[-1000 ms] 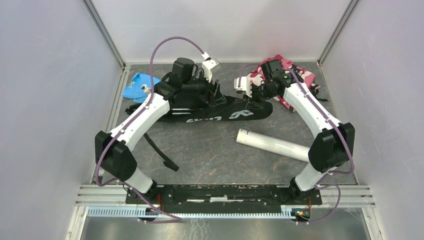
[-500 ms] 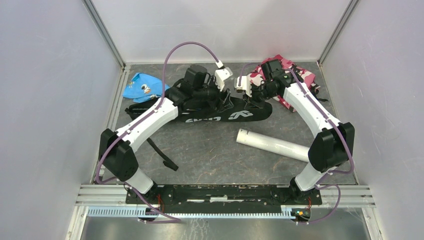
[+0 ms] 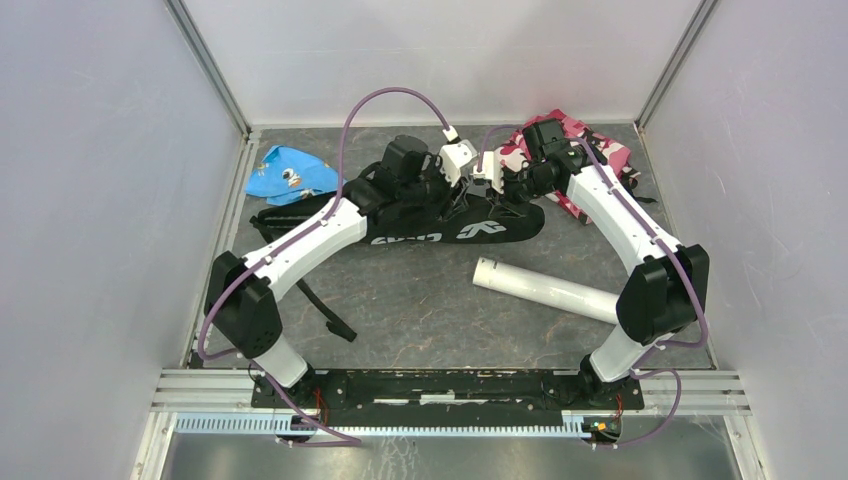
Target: Pack up the badminton gear
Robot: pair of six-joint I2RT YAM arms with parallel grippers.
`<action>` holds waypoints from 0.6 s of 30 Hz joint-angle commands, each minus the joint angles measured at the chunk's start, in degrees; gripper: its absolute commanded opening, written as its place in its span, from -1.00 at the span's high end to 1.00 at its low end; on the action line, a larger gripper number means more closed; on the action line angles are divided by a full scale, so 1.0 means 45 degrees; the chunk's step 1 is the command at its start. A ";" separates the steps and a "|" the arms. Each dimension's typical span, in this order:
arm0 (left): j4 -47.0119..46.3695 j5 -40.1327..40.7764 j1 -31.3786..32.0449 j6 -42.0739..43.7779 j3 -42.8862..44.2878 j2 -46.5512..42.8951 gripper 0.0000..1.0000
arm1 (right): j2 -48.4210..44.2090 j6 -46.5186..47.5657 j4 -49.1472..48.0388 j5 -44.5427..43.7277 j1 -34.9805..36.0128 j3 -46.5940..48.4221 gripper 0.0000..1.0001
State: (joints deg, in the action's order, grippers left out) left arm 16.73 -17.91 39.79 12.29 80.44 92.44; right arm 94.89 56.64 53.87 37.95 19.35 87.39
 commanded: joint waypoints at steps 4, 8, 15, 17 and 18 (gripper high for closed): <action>-0.0441 0.0180 0.0059 0.0510 -0.0044 0.0170 0.16 | -0.0032 -0.0016 -0.0273 0.0709 -0.0097 0.0208 1.00; -0.0112 0.0108 0.0064 0.0758 -0.0043 0.0057 0.37 | -0.0031 0.0010 -0.0274 0.0610 -0.0140 0.0208 1.00; 0.0215 0.0412 0.0049 0.1018 -0.0119 -0.0346 0.85 | -0.0094 0.0025 -0.0292 0.0472 -0.0199 0.0159 1.00; 0.0196 0.0495 0.0030 0.1018 -0.0158 -0.0430 0.96 | -0.0124 0.0030 -0.0292 0.0454 -0.0219 0.0112 1.00; 0.0192 0.0539 0.0025 0.0998 -0.0154 -0.0475 0.96 | -0.0130 0.0025 -0.0301 0.0443 -0.0245 0.0091 1.00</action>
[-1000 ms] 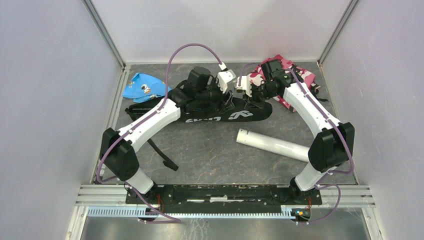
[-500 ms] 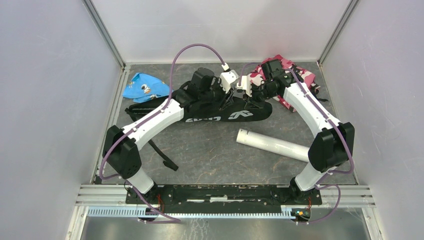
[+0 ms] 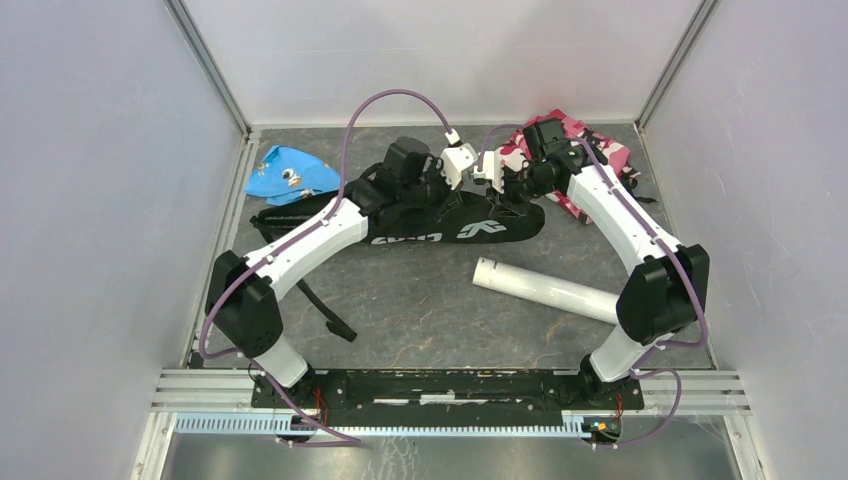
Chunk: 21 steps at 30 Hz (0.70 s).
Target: Pack up the badminton gear
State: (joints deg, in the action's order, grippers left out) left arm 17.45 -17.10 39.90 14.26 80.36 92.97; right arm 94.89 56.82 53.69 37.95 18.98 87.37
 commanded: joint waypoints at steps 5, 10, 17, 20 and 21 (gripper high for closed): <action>0.0011 0.0406 -0.0090 0.0534 -0.0223 -0.0789 0.96 | -0.0185 0.0010 -0.0294 0.0404 -0.0225 -0.0056 1.00; -0.0062 0.0204 -0.0300 0.0554 -0.0445 -0.1022 0.96 | -0.0264 0.0030 -0.0302 0.0375 -0.0302 -0.0175 1.00; -0.0109 0.0135 -0.0563 0.0675 -0.0726 -0.1143 0.96 | -0.0377 0.0059 -0.0302 0.0306 -0.0435 -0.0275 1.00; -0.0146 0.0266 -0.0637 0.0705 -0.0753 -0.1195 0.96 | -0.0422 0.0079 -0.0296 0.0257 -0.0457 -0.0311 1.00; -0.0131 0.0327 -0.0670 0.0716 -0.0770 -0.1205 0.96 | -0.0427 0.0089 -0.0299 0.0238 -0.0477 -0.0315 1.00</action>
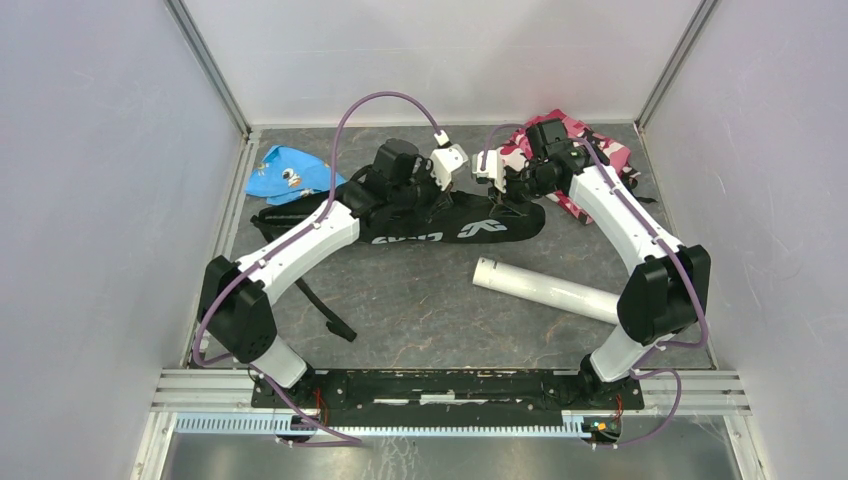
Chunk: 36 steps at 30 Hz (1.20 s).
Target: Pack up the badminton gear
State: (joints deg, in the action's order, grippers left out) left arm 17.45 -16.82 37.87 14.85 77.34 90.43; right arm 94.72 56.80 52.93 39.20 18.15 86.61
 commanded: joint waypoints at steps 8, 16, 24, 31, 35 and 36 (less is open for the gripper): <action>-0.0020 0.0545 -0.0603 0.0696 -0.0212 -0.0871 0.96 | -0.0527 0.0334 -0.0098 -0.0291 -0.0403 -0.0213 1.00; 0.0104 0.0640 -0.1167 0.0855 -0.0583 -0.1196 0.96 | -0.0692 0.0675 0.0244 -0.0588 -0.0594 -0.0001 1.00; 0.0251 0.0650 -0.1776 0.1124 -0.1014 -0.1504 0.96 | -0.1058 0.1357 0.0743 -0.1096 -0.1366 0.0109 1.00; 0.0303 0.0720 -0.2130 0.1401 -0.1353 -0.1769 0.96 | -0.1082 0.2189 0.1338 -0.1563 -0.2301 0.0168 1.00; 0.0344 0.0801 -0.2304 0.1525 -0.1480 -0.1844 0.96 | -0.0988 0.2776 0.1667 -0.1714 -0.3030 0.0215 0.98; 0.0356 0.0821 -0.2346 0.1563 -0.1500 -0.1853 0.96 | -0.0946 0.2908 0.1764 -0.1738 -0.3208 0.0258 0.97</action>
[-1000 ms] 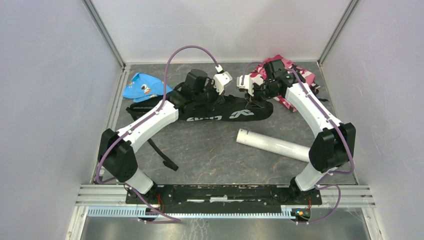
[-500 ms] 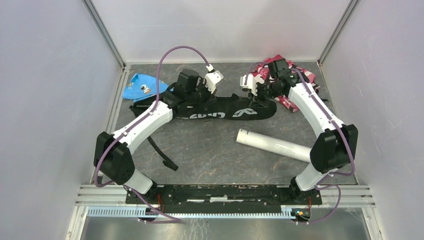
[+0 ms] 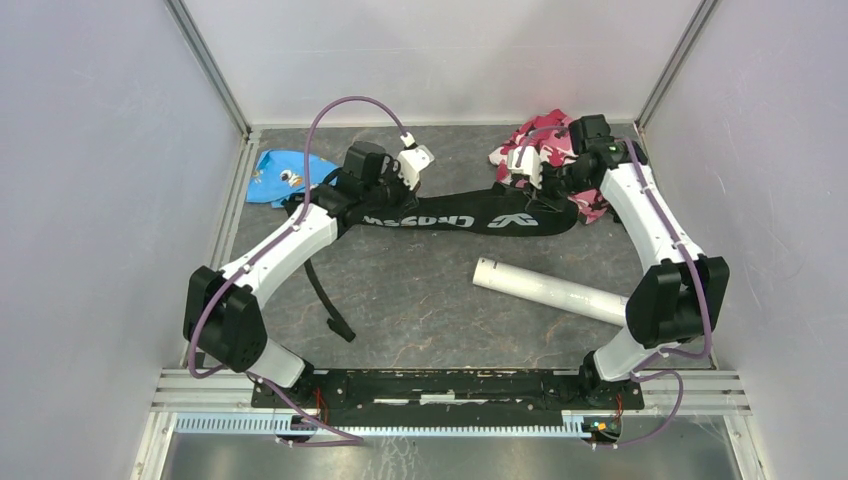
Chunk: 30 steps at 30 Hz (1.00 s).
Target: Pack up the badminton gear
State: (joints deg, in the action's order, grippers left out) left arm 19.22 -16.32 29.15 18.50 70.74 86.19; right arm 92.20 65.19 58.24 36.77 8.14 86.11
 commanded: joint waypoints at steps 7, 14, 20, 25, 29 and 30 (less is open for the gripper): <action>0.0010 0.0787 -0.0500 0.0766 -0.0056 -0.0863 0.96 | 0.0157 0.1889 0.1399 -0.1433 -0.1735 0.0919 0.85; -0.0077 -0.0613 -0.0466 -0.1299 0.0396 -0.0333 0.96 | 0.0983 0.1998 0.2083 -0.0400 -0.1728 0.1568 0.49; 0.0141 -0.1240 -0.0406 -0.2314 0.0803 0.0169 0.96 | 0.1067 0.1634 0.1797 -0.0228 -0.1258 0.1714 0.10; 0.0135 -0.1321 -0.0383 -0.2432 0.0842 0.0220 0.96 | 0.1049 0.1106 0.1211 -0.0635 -0.0413 0.1886 -0.19; 0.0137 -0.1427 -0.0369 -0.2459 0.0823 0.0260 0.96 | 0.1254 0.0800 0.1049 -0.1278 0.0468 0.2308 -0.25; 0.0127 -0.1449 -0.0363 -0.2469 0.0823 0.0260 0.96 | 0.1325 0.0707 0.0998 -0.1493 0.0739 0.2437 -0.26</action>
State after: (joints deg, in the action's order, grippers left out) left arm 21.19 -20.25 27.38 9.63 71.64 87.39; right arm 97.38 69.38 63.79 32.34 8.23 93.14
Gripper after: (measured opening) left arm 0.050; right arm 0.622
